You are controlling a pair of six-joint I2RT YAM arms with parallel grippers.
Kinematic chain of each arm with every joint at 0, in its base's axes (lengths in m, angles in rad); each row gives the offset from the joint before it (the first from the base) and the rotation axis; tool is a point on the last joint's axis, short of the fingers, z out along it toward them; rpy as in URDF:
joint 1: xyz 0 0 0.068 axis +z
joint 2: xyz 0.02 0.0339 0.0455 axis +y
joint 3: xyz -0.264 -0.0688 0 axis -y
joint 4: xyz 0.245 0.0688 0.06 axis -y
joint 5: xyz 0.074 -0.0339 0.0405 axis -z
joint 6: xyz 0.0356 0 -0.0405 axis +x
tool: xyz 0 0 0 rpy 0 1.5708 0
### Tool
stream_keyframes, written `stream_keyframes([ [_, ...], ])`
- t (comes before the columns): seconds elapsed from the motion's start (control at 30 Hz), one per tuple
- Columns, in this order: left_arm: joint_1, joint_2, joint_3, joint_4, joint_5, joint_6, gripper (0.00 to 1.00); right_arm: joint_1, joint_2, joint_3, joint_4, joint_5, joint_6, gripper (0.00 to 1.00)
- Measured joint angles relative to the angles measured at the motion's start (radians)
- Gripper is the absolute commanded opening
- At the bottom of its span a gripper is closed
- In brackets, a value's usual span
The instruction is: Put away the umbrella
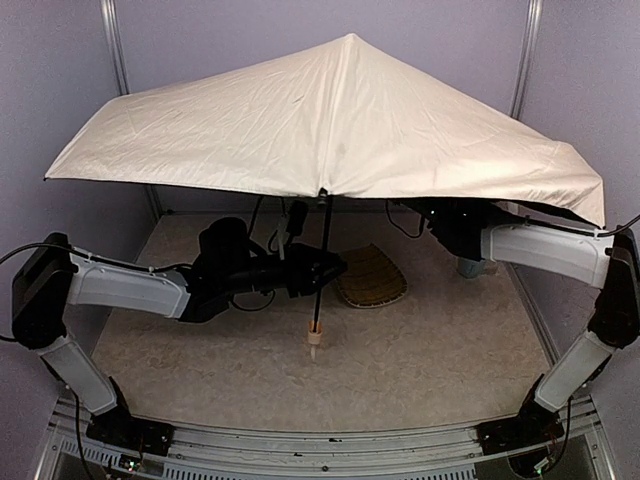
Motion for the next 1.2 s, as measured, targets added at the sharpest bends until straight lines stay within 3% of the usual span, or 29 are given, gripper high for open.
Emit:
stream_keyframes([
  [0.1,0.0,0.006,-0.014,-0.034,-0.028,0.017,0.31,0.0,-0.02,0.0,-0.015,0.029,-0.011,0.0],
  [0.3,0.0,0.006,-0.052,-0.039,-0.056,0.03,0.0,0.0,-0.053,0.0,-0.024,0.06,-0.035,0.0],
  [0.47,-0.011,0.006,-0.054,-0.019,-0.039,0.043,0.0,-0.001,-0.054,0.0,-0.034,0.077,-0.029,0.0],
  [0.57,-0.011,0.006,-0.056,-0.008,-0.029,0.027,0.0,-0.003,-0.055,-0.01,-0.017,0.081,-0.027,0.38],
  [0.63,-0.012,0.006,-0.059,0.011,-0.012,0.002,0.0,-0.01,-0.059,-0.051,0.062,0.078,-0.023,0.47],
  [0.8,-0.012,0.017,-0.068,0.07,-0.007,-0.092,0.0,-0.054,-0.06,-0.192,0.311,0.075,0.047,0.51],
  [0.97,-0.024,0.059,-0.068,0.125,-0.015,-0.125,0.0,-0.085,0.033,-0.183,0.512,0.064,0.161,0.63],
  [1.1,-0.035,0.077,-0.068,0.133,-0.016,-0.147,0.0,-0.087,0.119,-0.106,0.563,0.029,0.227,0.71],
  [1.2,-0.039,0.079,-0.068,0.134,-0.015,-0.157,0.0,-0.087,0.145,-0.056,0.566,0.016,0.249,0.69],
])
